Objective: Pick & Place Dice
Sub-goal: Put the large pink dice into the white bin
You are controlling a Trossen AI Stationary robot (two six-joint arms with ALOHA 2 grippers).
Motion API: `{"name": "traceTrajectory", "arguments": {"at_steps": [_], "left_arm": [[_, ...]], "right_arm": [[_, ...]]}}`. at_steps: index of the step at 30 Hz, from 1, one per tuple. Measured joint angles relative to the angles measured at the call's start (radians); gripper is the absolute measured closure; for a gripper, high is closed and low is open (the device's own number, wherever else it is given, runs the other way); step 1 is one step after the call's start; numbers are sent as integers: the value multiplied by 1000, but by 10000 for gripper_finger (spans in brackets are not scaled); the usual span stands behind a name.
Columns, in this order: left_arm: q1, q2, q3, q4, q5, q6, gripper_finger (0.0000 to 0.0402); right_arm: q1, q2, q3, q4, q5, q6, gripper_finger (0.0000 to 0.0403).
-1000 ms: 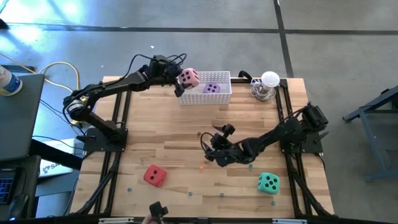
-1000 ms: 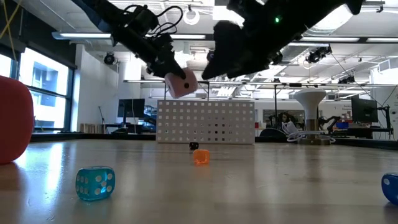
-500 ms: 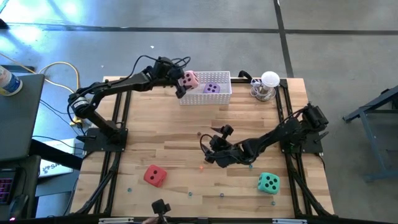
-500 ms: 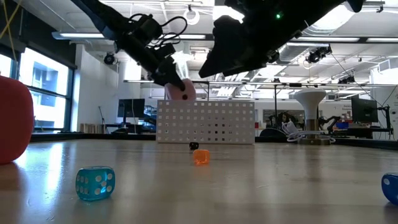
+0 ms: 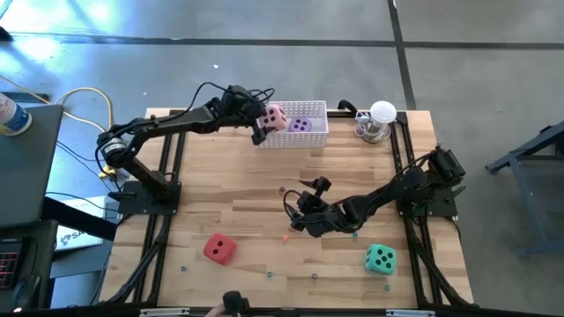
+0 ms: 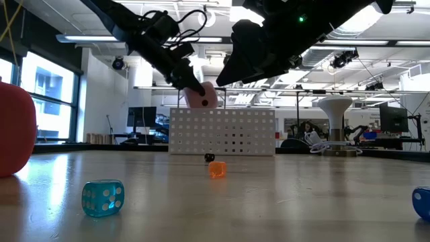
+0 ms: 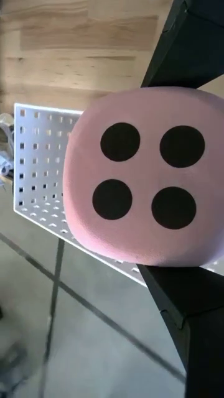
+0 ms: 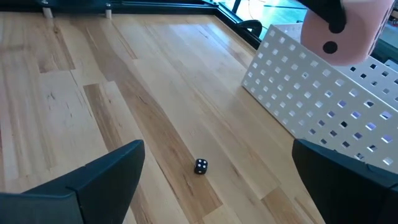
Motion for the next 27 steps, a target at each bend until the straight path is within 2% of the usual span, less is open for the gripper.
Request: {"name": "traceTrajectory", "arguments": {"at_steps": [5, 16, 24, 27], "left_arm": [[-21, 0, 0, 3, -4, 94, 16], [-28, 0, -2, 71, -86, -42, 16], [-24, 0, -2, 70, -95, -14, 16], [-25, 0, -2, 66, -134, -18, 16]], "right_arm": [[0, 0, 0, 0, 0, 0, 3], [-1, 0, 0, 0, 0, 0, 3], [-2, 0, 0, -4, 0, 0, 3], [-2, 0, 0, -5, 0, 0, 3]]}}
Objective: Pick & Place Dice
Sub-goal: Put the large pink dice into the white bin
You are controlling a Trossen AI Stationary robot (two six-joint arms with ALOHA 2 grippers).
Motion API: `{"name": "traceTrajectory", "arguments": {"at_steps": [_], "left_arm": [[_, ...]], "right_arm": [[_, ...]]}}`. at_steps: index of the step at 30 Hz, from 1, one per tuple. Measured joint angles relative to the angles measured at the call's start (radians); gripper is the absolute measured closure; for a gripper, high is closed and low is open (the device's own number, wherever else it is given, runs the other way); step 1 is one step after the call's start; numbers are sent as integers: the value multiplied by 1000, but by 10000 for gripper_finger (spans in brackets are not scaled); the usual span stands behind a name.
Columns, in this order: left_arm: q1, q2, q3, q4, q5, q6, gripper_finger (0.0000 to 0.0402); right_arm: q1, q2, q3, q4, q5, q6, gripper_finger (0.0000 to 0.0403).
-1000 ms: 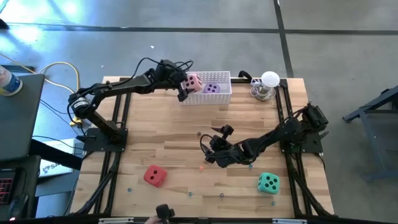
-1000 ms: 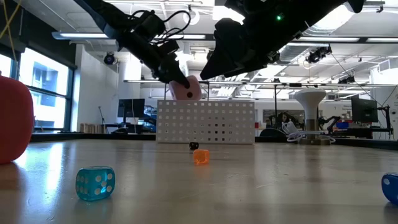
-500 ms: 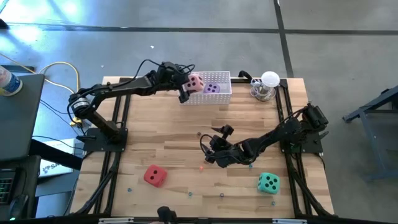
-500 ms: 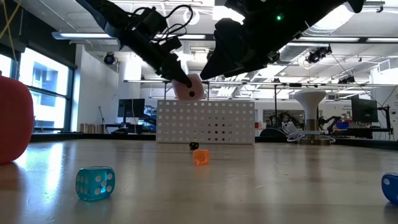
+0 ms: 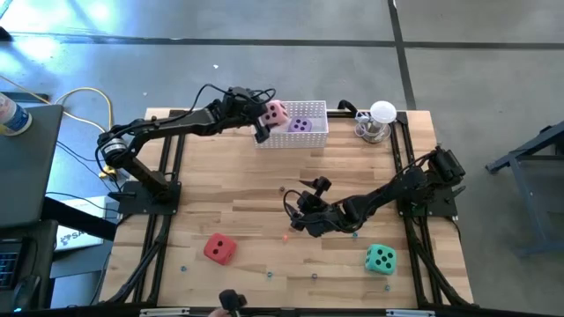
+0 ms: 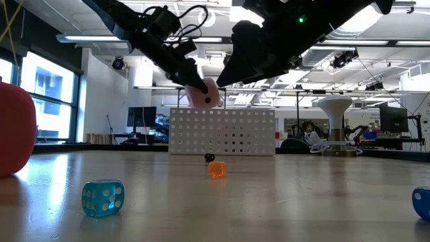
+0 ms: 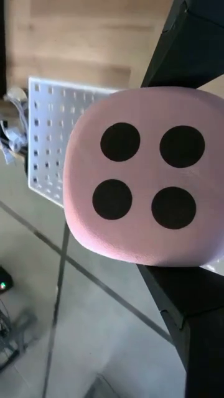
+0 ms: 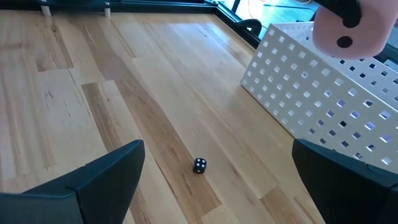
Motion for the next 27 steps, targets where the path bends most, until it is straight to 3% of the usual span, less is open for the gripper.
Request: {"name": "traceTrajectory", "arguments": {"at_steps": [5, 27], "left_arm": [[-10, 0, 0, 0, -106, -27, 16], [-54, 77, 1, 8, -142, 10, 16]], "right_arm": [[0, 0, 0, 0, 0, 0, 3], [0, 0, 0, -2, 0, 0, 3]]}}
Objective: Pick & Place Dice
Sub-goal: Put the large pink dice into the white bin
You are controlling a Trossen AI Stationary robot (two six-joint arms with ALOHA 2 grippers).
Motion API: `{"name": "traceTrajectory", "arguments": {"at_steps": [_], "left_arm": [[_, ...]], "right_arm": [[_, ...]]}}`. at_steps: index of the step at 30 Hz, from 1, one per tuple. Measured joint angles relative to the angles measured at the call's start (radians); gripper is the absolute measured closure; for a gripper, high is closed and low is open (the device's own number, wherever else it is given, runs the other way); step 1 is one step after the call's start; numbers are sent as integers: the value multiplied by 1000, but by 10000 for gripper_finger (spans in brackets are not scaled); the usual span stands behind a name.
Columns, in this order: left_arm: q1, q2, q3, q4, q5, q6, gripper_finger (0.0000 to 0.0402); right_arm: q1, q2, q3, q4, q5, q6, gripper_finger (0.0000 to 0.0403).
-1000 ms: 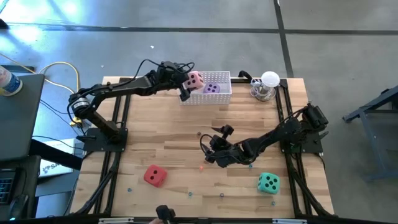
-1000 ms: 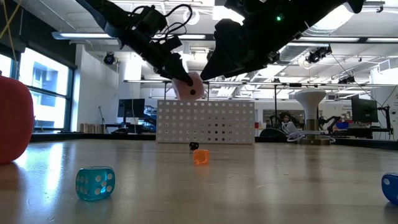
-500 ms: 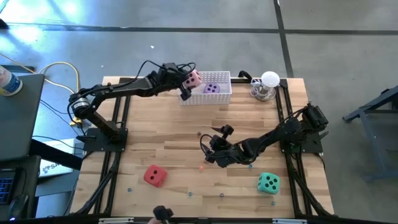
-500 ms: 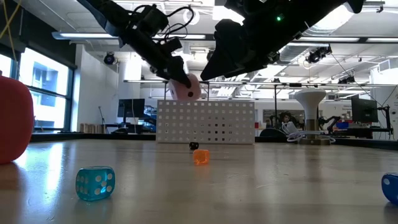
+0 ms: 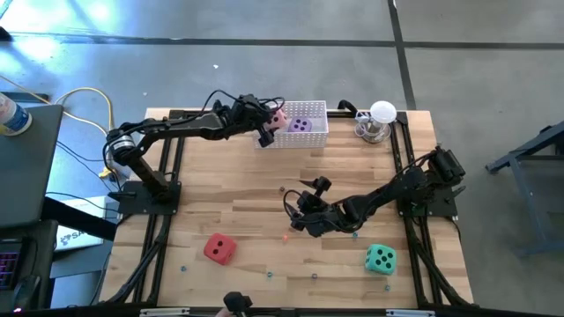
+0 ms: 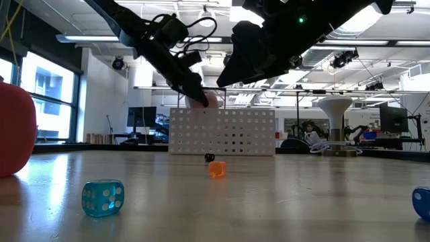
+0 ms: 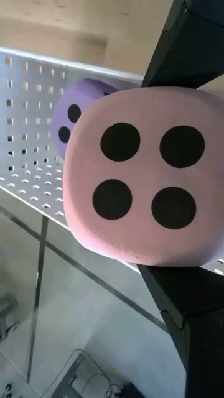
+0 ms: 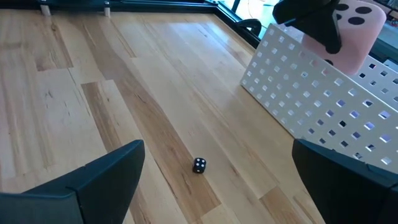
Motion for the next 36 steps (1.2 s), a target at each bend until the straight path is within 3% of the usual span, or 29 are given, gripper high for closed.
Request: {"name": "traceTrajectory", "arguments": {"at_steps": [5, 11, 17, 22, 24, 30, 36], "left_arm": [[-2, 0, 0, 1, -16, 19, 16], [-29, 0, 0, -8, -143, 17, 16], [-77, 0, 0, -12, -148, 61, 16], [-113, 0, 2, -25, -160, 131, 16], [-122, 0, 2, -28, -154, 146, 16], [-113, 0, 2, -23, -146, 136, 16], [-93, 0, 1, -27, -146, 133, 16]], "right_arm": [[0, 0, 0, 0, 0, 0, 3], [-1, 0, 0, 1, 7, 0, 3], [-53, -12, 0, 32, 182, 68, 3], [-146, -24, 0, 119, 310, 16, 3], [-204, -31, 0, 216, 259, -56, 3], [-391, -30, 0, 443, -115, -170, 3], [-519, -30, 0, 492, -203, -161, 3]]}}
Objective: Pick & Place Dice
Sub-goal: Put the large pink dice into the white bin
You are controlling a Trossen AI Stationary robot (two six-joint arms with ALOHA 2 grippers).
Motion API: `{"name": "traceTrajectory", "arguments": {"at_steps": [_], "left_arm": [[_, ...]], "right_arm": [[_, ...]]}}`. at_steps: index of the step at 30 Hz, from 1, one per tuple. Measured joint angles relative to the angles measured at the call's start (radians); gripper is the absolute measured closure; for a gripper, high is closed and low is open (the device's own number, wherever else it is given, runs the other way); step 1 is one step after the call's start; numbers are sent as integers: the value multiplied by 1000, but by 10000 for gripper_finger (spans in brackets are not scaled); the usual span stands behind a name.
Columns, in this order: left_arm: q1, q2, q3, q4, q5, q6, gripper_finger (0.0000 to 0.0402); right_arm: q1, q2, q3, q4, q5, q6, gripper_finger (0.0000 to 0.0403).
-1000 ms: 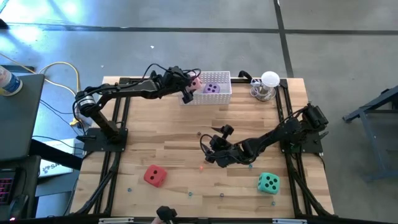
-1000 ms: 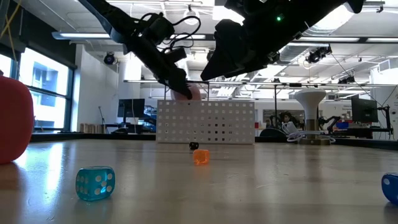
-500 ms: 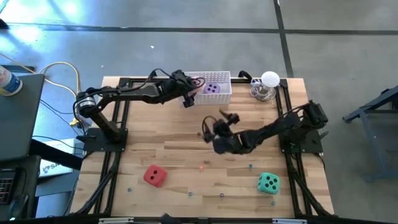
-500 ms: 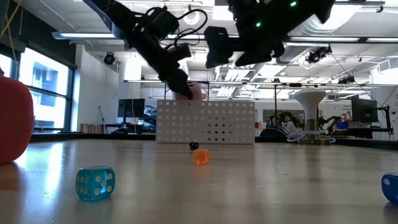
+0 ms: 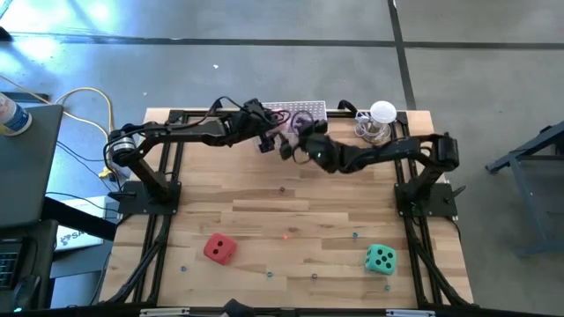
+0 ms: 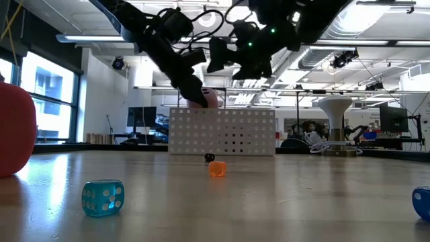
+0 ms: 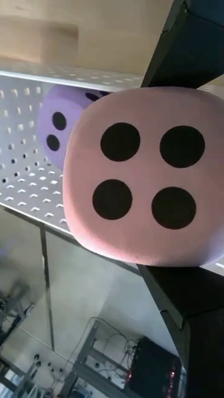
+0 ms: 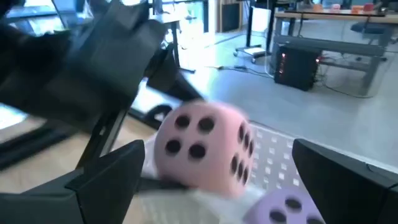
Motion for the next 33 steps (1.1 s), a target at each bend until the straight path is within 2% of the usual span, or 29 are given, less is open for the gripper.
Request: {"name": "traceTrajectory", "arguments": {"at_steps": [3, 14, 24, 30, 33], "left_arm": [[11, 0, 0, -2, 3, 0, 16], [16, -3, -1, 32, -15, 23, 16], [12, -9, -2, 32, -23, 45, 16], [16, -32, -2, 15, -9, 44, 16], [15, -35, -2, 13, -2, 41, 16]], "right_arm": [[-49, 0, 0, 15, -79, 1, 3], [-149, 33, 0, 78, -251, 36, 3], [-150, 37, 0, 78, -294, 62, 3], [-136, 36, 0, 57, -366, 60, 3], [-125, 34, 0, 68, -357, 46, 3]]}}
